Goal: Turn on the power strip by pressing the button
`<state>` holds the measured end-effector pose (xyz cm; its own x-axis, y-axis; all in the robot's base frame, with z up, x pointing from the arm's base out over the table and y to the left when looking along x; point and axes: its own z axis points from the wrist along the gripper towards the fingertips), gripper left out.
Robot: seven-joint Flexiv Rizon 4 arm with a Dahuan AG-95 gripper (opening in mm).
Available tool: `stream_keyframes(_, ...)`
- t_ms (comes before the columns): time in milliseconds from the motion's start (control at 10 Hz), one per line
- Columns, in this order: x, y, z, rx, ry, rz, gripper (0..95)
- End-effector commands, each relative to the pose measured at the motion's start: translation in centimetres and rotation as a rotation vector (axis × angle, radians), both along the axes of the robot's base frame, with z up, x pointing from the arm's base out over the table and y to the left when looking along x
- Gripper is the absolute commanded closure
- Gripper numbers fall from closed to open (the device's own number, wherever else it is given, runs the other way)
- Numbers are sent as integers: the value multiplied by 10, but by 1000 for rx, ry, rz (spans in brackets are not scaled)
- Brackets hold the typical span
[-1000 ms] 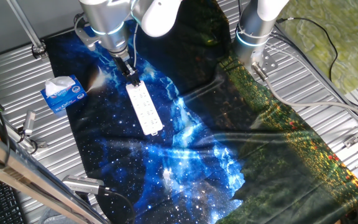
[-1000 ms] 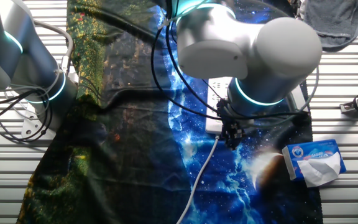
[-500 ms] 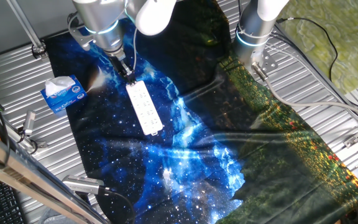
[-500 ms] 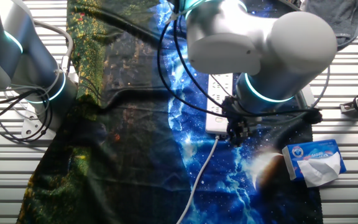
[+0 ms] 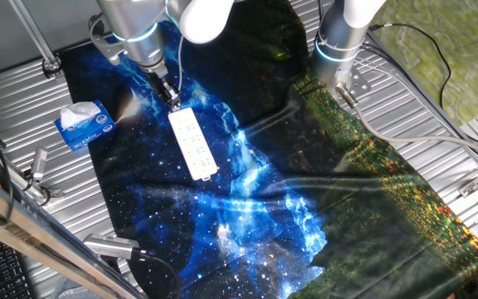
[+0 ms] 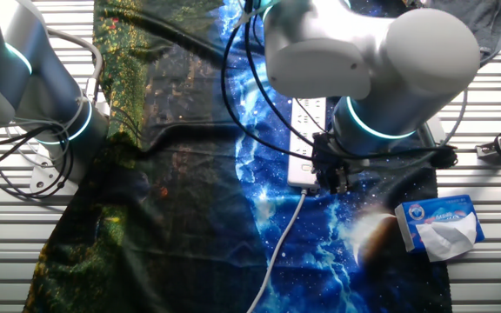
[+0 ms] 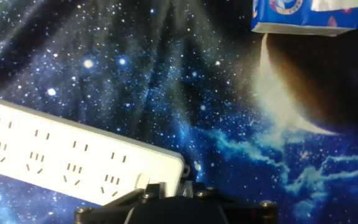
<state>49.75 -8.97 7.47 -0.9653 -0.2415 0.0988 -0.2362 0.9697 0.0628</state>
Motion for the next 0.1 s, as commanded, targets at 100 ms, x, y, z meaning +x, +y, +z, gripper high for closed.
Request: stream_keyframes(100, -2, 1, 3, -9, 5, 10, 950)
